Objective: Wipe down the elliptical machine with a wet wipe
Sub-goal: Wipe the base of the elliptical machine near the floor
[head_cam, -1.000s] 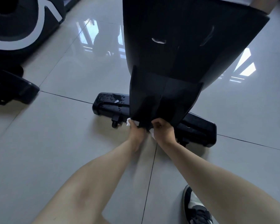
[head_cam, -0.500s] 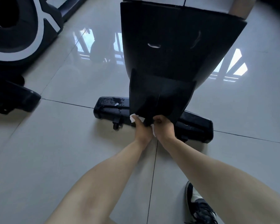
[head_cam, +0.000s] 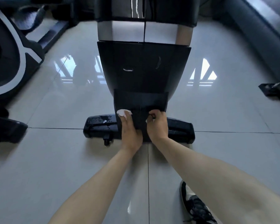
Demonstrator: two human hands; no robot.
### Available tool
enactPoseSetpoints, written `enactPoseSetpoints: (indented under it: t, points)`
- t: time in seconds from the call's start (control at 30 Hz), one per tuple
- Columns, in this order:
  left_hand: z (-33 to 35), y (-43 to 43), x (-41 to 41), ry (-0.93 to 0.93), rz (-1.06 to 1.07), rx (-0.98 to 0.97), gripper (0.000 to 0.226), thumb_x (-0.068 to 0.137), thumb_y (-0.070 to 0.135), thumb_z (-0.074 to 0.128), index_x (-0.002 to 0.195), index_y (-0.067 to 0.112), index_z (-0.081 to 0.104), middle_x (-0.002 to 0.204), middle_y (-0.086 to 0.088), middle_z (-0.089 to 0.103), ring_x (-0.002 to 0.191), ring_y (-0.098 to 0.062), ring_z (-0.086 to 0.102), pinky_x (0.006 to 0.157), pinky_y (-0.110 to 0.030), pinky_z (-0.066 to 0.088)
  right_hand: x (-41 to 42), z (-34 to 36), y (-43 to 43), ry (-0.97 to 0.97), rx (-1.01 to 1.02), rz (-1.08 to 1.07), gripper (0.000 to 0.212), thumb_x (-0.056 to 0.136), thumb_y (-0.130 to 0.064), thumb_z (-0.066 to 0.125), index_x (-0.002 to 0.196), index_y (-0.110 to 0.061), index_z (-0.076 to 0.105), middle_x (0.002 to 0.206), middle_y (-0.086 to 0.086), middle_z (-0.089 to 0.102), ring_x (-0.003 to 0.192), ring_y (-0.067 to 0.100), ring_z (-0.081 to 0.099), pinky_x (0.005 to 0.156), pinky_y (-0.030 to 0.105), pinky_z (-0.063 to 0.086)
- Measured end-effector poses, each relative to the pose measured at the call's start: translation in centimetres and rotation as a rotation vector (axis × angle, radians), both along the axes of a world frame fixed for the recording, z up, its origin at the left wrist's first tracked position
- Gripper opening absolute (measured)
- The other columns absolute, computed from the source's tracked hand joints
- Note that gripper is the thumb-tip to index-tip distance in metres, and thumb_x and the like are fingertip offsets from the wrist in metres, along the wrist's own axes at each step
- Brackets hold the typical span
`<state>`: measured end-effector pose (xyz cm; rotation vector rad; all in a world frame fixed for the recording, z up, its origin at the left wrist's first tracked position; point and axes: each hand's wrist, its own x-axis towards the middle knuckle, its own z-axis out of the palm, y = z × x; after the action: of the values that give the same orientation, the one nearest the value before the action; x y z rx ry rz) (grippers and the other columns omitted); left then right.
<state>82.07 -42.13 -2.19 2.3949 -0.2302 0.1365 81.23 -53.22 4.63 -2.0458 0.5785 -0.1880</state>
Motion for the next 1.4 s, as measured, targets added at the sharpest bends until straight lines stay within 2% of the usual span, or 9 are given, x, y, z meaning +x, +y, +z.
enactPoseSetpoints:
  t: [0.17,0.3,0.5,0.67,0.8,0.93,1.13,1.27,1.4]
  points:
    - [4.4,0.4,0.1,0.019,-0.036,0.071,0.09,0.083,0.0,0.052,0.161,0.001,0.007,0.167,-0.026,-0.003,0.149,-0.041,0.015,0.123,-0.037,0.015,0.6,2.9,-1.0,-0.071,-0.045,-0.093,0.028,0.1,-0.024,0.055,0.129,-0.025,0.053,0.127,-0.002,0.043,0.112,0.022,0.052,0.097,0.04,0.048]
    - [6.2,1.2,0.9,0.014,-0.052,0.201,0.095,0.085,0.01,0.056,0.162,0.006,-0.001,0.168,-0.02,-0.009,0.156,-0.033,-0.006,0.126,-0.049,0.013,2.0,5.1,-1.9,-0.018,-0.148,-0.162,0.049,0.1,-0.028,0.057,0.146,-0.019,0.041,0.141,0.007,0.046,0.127,0.029,0.043,0.108,0.046,0.041]
    - [8.2,0.9,1.7,0.124,0.075,0.157,0.097,0.092,0.019,0.059,0.161,0.009,-0.009,0.165,-0.026,-0.015,0.155,-0.039,-0.011,0.125,-0.051,0.01,2.5,6.9,-2.7,0.121,-0.235,-0.08,0.037,0.102,-0.031,0.053,0.133,-0.013,0.047,0.118,0.014,0.061,0.115,0.037,0.052,0.087,0.045,0.05]
    - [8.4,-0.6,1.6,-0.007,-0.143,0.395,0.099,0.092,0.024,0.055,0.161,0.015,-0.016,0.167,-0.015,-0.021,0.154,-0.03,-0.022,0.127,-0.049,0.005,2.6,7.4,-3.1,0.166,-0.103,-0.08,0.049,0.104,-0.028,0.046,0.152,-0.022,0.039,0.128,0.015,0.06,0.102,0.034,0.055,0.077,0.036,0.044]
    - [9.0,-1.8,1.7,-0.04,-0.281,0.607,0.094,0.098,0.031,0.052,0.16,0.017,-0.017,0.163,-0.017,-0.032,0.151,-0.032,-0.029,0.127,-0.047,-0.001,2.1,8.0,-3.8,0.16,0.01,-0.056,0.056,0.105,-0.016,0.037,0.159,-0.025,0.03,0.147,0.014,0.051,0.125,0.035,0.054,0.092,0.036,0.047]
    - [9.3,-0.4,2.5,-0.092,-0.379,0.757,0.092,0.098,0.033,0.052,0.161,0.018,-0.014,0.164,-0.011,-0.031,0.153,-0.029,-0.027,0.126,-0.048,-0.004,2.1,8.7,-3.8,0.217,0.031,-0.016,0.064,0.102,-0.008,0.037,0.162,-0.021,0.021,0.153,0.015,0.045,0.134,0.036,0.048,0.103,0.037,0.044]
    - [9.7,4.0,3.3,-0.054,-0.3,0.643,0.098,0.094,0.027,0.053,0.16,0.017,-0.018,0.169,-0.005,-0.021,0.156,-0.025,-0.018,0.127,-0.048,0.007,2.3,9.3,-4.2,0.291,-0.07,0.073,0.064,0.1,-0.003,0.038,0.16,-0.014,0.021,0.149,0.02,0.048,0.128,0.037,0.053,0.101,0.04,0.048]
    - [9.8,3.4,3.0,-0.052,-0.329,0.586,0.096,0.093,0.024,0.053,0.161,0.013,-0.013,0.169,-0.005,-0.021,0.156,-0.024,-0.019,0.128,-0.045,0.005,1.8,9.4,-4.3,0.293,0.006,0.096,0.074,0.098,0.0,0.036,0.163,-0.023,0.01,0.153,0.019,0.043,0.129,0.037,0.052,0.105,0.041,0.048]
    - [9.8,-0.6,2.6,-0.143,-0.463,0.651,0.094,0.091,0.024,0.053,0.163,0.015,-0.007,0.17,0.0,-0.016,0.156,-0.02,-0.017,0.127,-0.048,0.006,0.7,9.5,-5.5,0.224,0.175,0.098,0.07,0.1,0.0,0.038,0.162,-0.028,0.02,0.157,0.008,0.041,0.134,0.03,0.049,0.107,0.034,0.045]
